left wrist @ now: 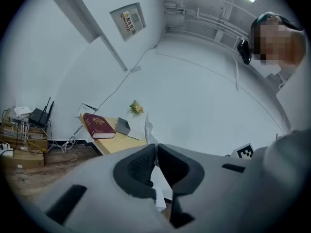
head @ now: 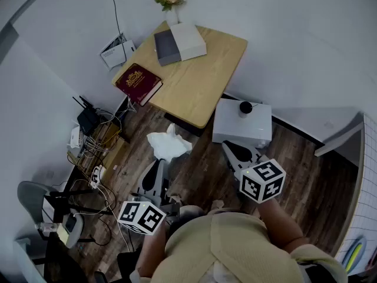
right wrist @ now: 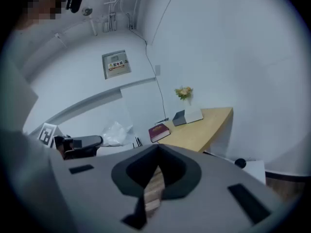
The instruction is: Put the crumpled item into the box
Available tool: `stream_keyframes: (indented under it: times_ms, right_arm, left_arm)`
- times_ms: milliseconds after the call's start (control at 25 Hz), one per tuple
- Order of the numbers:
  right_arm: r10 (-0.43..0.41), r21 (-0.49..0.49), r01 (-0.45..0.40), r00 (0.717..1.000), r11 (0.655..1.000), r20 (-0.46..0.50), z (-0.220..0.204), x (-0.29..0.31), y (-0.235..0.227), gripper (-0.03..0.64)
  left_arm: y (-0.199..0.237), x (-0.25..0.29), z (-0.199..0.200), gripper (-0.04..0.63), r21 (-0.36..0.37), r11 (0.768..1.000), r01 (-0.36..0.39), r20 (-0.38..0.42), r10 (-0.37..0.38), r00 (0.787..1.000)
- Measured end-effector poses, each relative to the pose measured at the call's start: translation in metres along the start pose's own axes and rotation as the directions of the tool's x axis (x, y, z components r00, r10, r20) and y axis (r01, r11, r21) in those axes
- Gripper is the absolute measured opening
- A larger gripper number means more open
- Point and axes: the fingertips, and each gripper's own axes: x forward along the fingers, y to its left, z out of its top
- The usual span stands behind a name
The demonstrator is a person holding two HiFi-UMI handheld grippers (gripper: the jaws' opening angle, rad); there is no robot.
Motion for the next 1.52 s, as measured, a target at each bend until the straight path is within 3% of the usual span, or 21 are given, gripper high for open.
stream_keyframes:
  times_ms: [320, 960, 1520]
  right_arm:
    - [-0.004, 0.042, 0.003, 1.0, 0.999, 0.026, 0.003, -0.003, -0.005, 0.031]
    - [0.021, 0.054, -0.019, 0.999, 0.998, -0.039, -0.012, 0.012, 0.0, 0.031]
    - [-0.018, 0.041, 0.021, 0.998, 0.999, -0.066, 0.006, 0.054, -0.017, 0.031]
  left_arm:
    - [-0.003, 0.003, -0.003, 0.032, -0.008, 1.0, -0.003, 0.002, 0.003, 1.0]
    - [0.011, 0.004, -0.008, 0.032, -0.008, 1.0, -0.025, -0.01, 0.025, 1.0]
    - [0.042, 0.051, 0.006, 0.032, 0.003, 1.0, -0.004, -0.024, 0.004, 1.0]
